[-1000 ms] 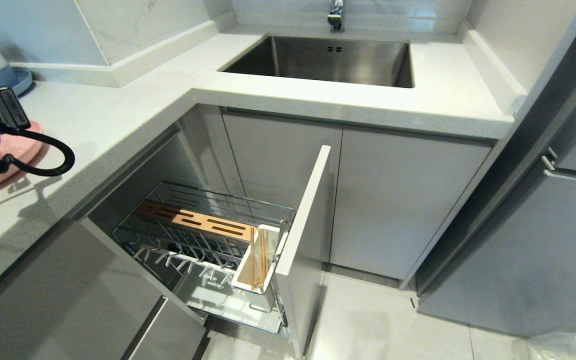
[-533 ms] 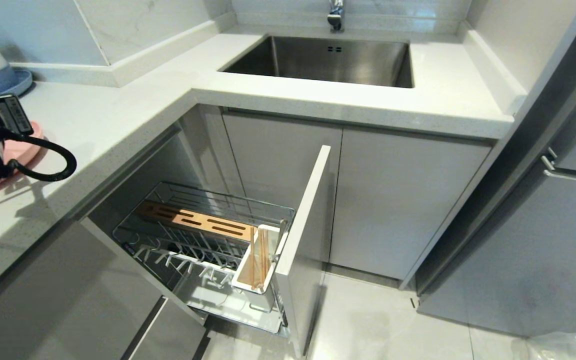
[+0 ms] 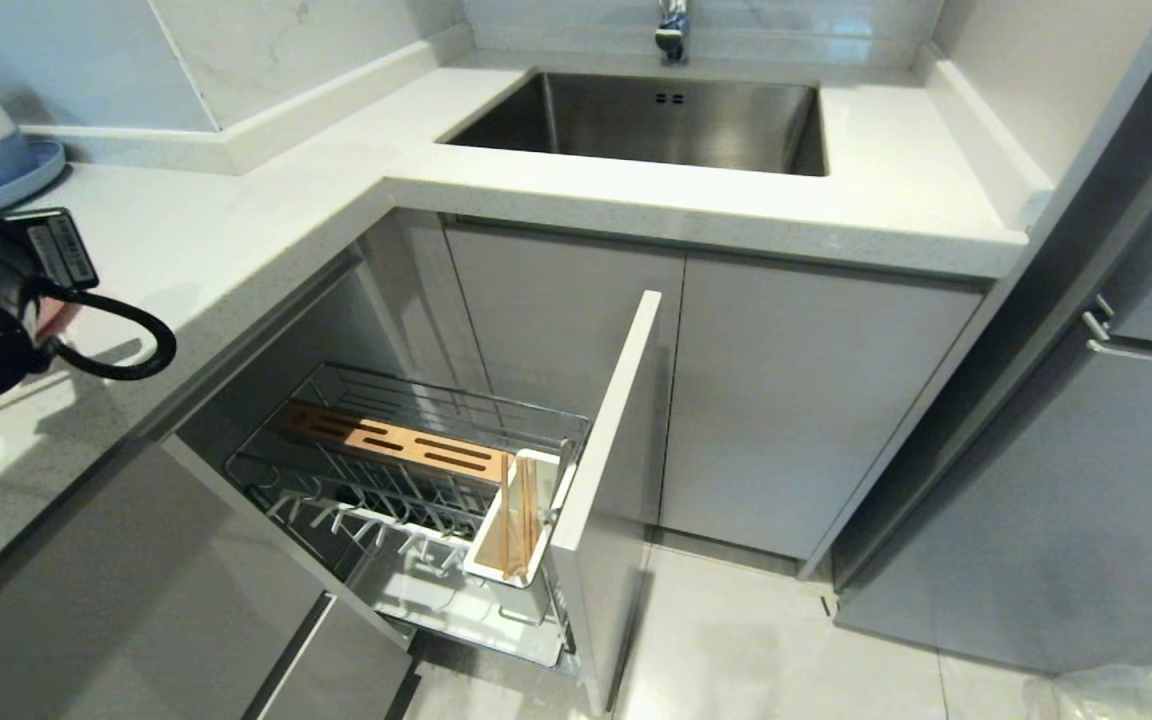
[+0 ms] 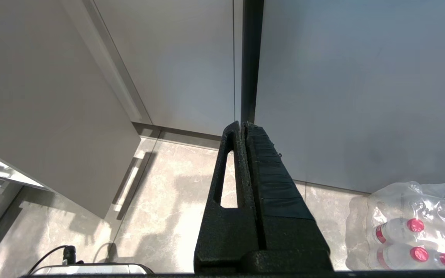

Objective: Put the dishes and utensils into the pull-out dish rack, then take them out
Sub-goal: Take the chopsticks out of the cupboard

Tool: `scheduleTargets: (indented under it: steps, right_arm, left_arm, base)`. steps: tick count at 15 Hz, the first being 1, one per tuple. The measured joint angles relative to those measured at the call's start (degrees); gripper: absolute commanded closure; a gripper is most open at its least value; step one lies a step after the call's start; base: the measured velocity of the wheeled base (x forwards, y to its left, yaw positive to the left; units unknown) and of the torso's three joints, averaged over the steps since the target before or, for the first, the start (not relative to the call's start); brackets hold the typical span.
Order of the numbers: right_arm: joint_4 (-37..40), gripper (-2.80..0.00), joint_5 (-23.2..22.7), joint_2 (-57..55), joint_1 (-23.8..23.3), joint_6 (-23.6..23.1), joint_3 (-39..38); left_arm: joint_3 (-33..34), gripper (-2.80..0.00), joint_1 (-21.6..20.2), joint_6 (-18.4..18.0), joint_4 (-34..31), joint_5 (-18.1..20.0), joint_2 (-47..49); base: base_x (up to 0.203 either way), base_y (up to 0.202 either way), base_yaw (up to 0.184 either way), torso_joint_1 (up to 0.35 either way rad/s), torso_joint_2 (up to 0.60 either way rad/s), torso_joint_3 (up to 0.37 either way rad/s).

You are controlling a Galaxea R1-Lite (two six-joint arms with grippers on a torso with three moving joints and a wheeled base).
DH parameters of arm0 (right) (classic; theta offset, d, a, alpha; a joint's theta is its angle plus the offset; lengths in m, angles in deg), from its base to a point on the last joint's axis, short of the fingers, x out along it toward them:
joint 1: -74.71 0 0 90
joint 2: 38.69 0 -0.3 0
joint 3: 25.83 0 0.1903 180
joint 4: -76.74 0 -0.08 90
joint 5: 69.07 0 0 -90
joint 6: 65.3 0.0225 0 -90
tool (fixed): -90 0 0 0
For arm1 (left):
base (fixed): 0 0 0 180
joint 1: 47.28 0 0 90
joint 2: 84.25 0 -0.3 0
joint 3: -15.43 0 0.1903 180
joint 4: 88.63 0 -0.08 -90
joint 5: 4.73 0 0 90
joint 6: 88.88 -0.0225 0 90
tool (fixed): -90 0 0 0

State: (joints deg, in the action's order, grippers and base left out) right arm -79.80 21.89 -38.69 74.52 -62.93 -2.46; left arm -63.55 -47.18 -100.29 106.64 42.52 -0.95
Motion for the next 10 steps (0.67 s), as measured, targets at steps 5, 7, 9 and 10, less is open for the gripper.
scheduleTargets:
  steps: [5, 7, 9, 10]
  right_arm:
    - [0.0, 0.0, 0.0, 0.0, 0.0, 0.0, 0.0]
    - [0.0, 0.0, 0.0, 0.0, 0.0, -0.02, 0.0]
    - [0.0, 0.0, 0.0, 0.0, 0.0, -0.01, 0.0]
    - [0.0, 0.0, 0.0, 0.0, 0.0, 0.0, 0.0]
  left_arm:
    - [0.93, 0.0, 1.81, 0.39, -0.03, 0.13, 0.83]
    - [1.07, 0.0, 2.22, 0.93, -0.17, 0.21, 0.96]
    - [1.07, 0.0, 2.32, 1.38, -0.11, 0.19, 0.94]
    - [1.02, 0.0, 2.33, 1.46, 0.09, 0.17, 0.88]
  base:
    - [0.0, 0.0, 0.0, 0.0, 0.0, 0.0]
    - [0.0, 0.0, 0.0, 0.0, 0.0, 0.0]
    - [0.0, 0.0, 0.0, 0.0, 0.0, 0.0]
    - [0.0, 0.0, 0.0, 0.0, 0.0, 0.0]
